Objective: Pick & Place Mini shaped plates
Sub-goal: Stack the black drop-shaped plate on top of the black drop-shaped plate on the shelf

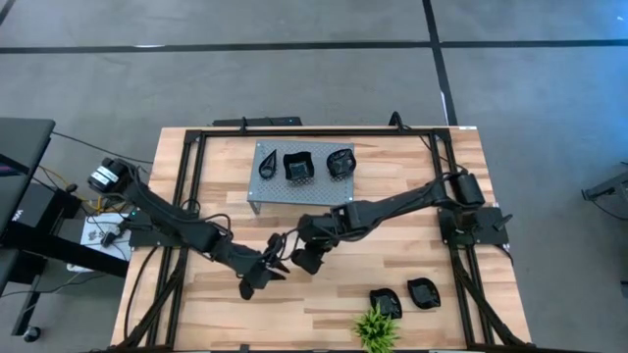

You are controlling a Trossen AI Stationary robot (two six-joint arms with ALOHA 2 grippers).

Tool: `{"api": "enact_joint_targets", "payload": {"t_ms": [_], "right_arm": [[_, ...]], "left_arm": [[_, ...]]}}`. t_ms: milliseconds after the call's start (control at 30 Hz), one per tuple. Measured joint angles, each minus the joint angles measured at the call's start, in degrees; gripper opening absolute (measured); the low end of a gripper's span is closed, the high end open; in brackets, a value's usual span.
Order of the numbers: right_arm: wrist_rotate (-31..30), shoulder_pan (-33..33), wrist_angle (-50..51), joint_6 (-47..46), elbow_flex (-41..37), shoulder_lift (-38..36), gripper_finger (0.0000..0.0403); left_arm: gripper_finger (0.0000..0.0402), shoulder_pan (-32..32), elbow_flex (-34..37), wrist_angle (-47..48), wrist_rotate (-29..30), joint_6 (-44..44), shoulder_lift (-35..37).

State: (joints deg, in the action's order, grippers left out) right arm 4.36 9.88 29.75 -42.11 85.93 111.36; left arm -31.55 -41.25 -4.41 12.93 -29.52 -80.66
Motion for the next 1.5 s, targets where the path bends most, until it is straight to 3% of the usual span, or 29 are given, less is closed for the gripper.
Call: {"api": "enact_joint_targets", "payload": {"t_ms": [133, 333, 967, 1500], "right_arm": [[0.3, -0.6, -4.1, 0.0, 0.0, 0.1, 0.0003], [1.7, -1.1, -2.5, 0.0, 0.0, 0.1, 0.0002], [1.8, -1.0, -2.7, 0.7, -0.1, 0.2, 0.0002], [3.7, -1.1, -3.1, 1.7, -0.1, 0.2, 0.0002]], "left_arm": [[0.0100, 1.8, 1.0, -3.6, -0.4, -3.1, -2.1], [0.0100, 2.8, 1.0, -3.5, 5.0, -4.7, -2.3], [0.0098, 4.6, 0.9, -1.0, 0.0, -4.7, -2.2], [0.0015, 4.7, 0.9, -0.5, -0.4, -6.8, -2.2]]}}
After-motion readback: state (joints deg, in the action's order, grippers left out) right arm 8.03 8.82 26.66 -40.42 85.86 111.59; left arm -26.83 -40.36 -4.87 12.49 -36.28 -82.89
